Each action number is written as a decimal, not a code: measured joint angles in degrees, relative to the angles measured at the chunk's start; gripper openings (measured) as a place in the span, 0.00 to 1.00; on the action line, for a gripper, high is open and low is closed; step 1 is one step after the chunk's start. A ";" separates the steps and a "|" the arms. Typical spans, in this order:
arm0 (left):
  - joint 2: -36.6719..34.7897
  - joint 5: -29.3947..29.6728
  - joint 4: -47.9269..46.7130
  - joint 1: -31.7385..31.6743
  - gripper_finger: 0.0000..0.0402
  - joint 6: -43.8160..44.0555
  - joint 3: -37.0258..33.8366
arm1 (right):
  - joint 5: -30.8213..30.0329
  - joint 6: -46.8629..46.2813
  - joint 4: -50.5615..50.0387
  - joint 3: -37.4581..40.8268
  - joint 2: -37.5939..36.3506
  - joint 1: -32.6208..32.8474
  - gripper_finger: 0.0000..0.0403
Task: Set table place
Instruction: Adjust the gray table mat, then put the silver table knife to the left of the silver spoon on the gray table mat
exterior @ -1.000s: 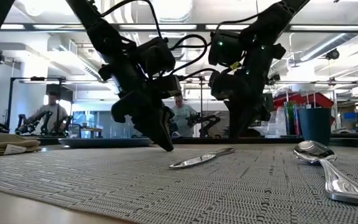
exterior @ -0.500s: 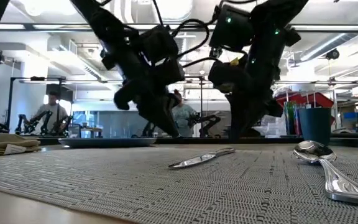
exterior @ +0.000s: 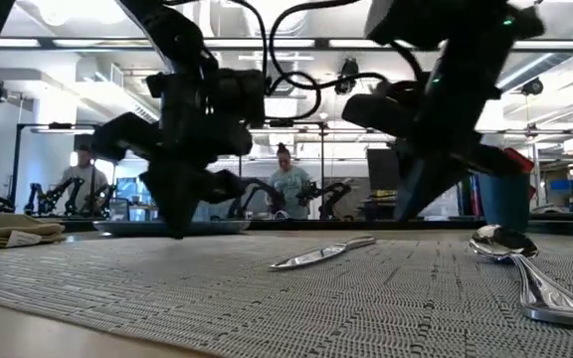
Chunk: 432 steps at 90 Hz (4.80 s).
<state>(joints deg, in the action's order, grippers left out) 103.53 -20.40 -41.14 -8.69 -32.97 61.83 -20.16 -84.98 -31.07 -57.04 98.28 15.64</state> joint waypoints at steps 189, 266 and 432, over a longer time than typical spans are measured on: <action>4.23 -8.29 17.05 2.16 0.00 18.55 3.14 | -3.29 -11.10 -10.47 4.29 -0.59 -3.48 0.00; 3.96 8.96 11.67 1.85 0.00 14.56 3.27 | 3.89 12.77 3.82 4.07 -0.84 -16.40 0.00; 0.57 7.54 13.07 1.88 0.00 13.98 2.01 | 11.67 19.22 16.85 3.13 3.89 -16.41 0.00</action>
<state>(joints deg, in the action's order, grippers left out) 104.10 -12.86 -28.08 -6.81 -18.99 63.83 -8.49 -65.76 -14.22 -53.91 102.17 -0.78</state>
